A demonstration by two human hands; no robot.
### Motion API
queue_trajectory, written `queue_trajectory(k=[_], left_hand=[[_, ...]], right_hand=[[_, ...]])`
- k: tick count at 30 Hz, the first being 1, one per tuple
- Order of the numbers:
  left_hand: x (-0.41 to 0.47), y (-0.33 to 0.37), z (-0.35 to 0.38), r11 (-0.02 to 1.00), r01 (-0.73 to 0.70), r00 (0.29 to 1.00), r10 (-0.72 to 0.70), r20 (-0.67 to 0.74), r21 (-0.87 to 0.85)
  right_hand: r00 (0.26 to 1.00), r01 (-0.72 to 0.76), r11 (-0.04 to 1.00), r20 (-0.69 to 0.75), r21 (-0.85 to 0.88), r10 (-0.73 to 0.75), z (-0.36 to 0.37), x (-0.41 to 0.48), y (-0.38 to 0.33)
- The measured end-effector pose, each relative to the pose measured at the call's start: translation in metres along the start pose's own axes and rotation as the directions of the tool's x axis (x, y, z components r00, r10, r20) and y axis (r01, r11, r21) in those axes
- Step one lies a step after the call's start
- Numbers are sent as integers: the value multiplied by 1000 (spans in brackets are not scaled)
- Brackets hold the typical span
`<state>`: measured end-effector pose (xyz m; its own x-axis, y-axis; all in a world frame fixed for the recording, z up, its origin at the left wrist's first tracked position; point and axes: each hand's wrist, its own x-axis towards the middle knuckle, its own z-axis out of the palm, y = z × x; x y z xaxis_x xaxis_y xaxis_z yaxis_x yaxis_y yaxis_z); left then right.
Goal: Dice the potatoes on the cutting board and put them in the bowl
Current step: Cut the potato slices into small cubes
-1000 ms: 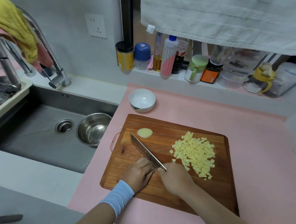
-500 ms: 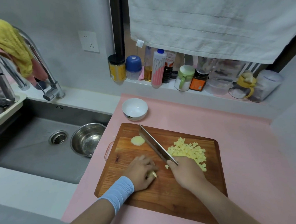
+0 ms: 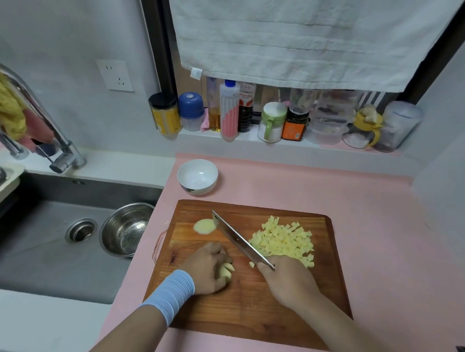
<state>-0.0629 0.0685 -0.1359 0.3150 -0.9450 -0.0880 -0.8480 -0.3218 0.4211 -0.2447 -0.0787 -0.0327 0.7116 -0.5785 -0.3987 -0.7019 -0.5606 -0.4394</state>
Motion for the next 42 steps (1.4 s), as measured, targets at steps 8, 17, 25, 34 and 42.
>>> queue_trajectory(k=[8,17,25,34,42], left_hand=[[-9,2,-1,993,116,992,-117,44,19],[2,12,0,891,345,922,-381,-72,-295],[-12,-5,-2,997,68,996,-66,57,-33],[-17,5,9,973,232,972,-231,-36,21],[-39,28,41,916,399,863,-364,-350,31]], right_hand=[[998,-30,1000,64,3,30,20,-2,-2],[999,-20,999,40,45,19,23,-6,1],[998,-45,996,41,80,42,22,-7,5],[996,-43,998,77,36,40,31,-14,5],[997,-30,999,68,35,27,39,-19,-3]])
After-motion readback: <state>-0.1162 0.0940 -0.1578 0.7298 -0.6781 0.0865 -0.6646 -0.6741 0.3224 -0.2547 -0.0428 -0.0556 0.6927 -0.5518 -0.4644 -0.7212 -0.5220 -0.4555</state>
